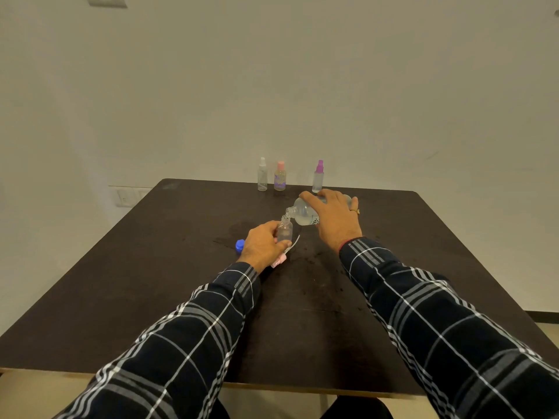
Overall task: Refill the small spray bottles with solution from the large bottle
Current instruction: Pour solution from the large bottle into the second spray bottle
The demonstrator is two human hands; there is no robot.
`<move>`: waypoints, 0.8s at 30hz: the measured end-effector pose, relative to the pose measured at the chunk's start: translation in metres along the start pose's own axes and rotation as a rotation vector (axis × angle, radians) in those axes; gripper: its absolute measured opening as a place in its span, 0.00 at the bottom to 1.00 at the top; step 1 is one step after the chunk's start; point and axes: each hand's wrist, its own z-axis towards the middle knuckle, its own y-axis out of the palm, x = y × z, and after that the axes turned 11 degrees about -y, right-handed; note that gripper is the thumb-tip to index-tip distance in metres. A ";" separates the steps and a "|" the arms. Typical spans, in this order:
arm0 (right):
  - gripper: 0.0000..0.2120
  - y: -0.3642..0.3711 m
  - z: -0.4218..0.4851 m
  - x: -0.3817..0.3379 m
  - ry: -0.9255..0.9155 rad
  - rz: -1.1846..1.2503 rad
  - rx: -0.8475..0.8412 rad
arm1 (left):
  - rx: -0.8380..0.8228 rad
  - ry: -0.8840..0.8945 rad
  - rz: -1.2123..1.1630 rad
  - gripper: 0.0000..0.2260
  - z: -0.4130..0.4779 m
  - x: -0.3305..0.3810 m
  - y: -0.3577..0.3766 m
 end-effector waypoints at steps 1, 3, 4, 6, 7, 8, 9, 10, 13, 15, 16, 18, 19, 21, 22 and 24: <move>0.37 0.000 0.000 0.000 -0.001 0.003 0.002 | -0.001 -0.001 0.003 0.21 0.000 0.000 0.000; 0.37 0.000 0.000 0.000 -0.002 0.007 0.005 | 0.002 0.001 0.008 0.21 0.000 0.000 0.000; 0.36 0.000 0.000 -0.001 -0.002 0.007 0.005 | 0.003 0.003 0.009 0.21 0.000 -0.001 0.000; 0.37 0.000 0.000 -0.001 0.000 0.007 0.002 | 0.001 0.005 0.011 0.20 0.000 -0.001 0.000; 0.37 0.000 0.000 -0.001 0.002 0.008 0.002 | 0.001 0.005 0.013 0.20 0.000 -0.001 0.000; 0.37 0.000 0.000 -0.001 0.002 0.008 0.001 | 0.001 0.005 0.015 0.20 0.000 -0.001 0.000; 0.37 0.000 0.000 -0.001 0.001 0.008 0.003 | 0.005 0.007 0.016 0.20 0.000 -0.001 0.000; 0.37 0.000 0.000 -0.001 -0.001 0.005 0.004 | 0.011 0.010 0.014 0.20 0.000 -0.001 0.000; 0.36 0.000 -0.001 -0.001 -0.002 0.004 0.005 | 0.019 0.016 0.010 0.19 -0.001 -0.002 0.000; 0.36 -0.001 -0.001 -0.001 -0.002 0.004 0.003 | 0.018 0.015 0.014 0.20 -0.002 -0.002 0.000; 0.36 -0.001 -0.001 -0.002 -0.002 0.002 0.003 | 0.019 0.016 0.014 0.20 -0.001 -0.002 0.000; 0.36 -0.001 -0.001 -0.002 0.000 0.003 0.003 | 0.016 0.012 0.011 0.20 -0.001 -0.002 0.000; 0.36 -0.001 -0.001 -0.002 0.001 0.006 0.003 | 0.012 0.009 0.009 0.20 -0.001 -0.002 0.000; 0.36 -0.001 -0.001 -0.002 0.002 0.009 0.003 | 0.008 0.005 0.006 0.20 -0.001 -0.001 0.000; 0.36 -0.002 -0.001 -0.002 0.001 0.008 0.002 | 0.007 0.004 0.002 0.20 -0.002 -0.001 0.000; 0.36 -0.002 -0.001 -0.002 0.000 0.010 0.001 | 0.007 0.003 -0.003 0.20 -0.002 0.000 -0.001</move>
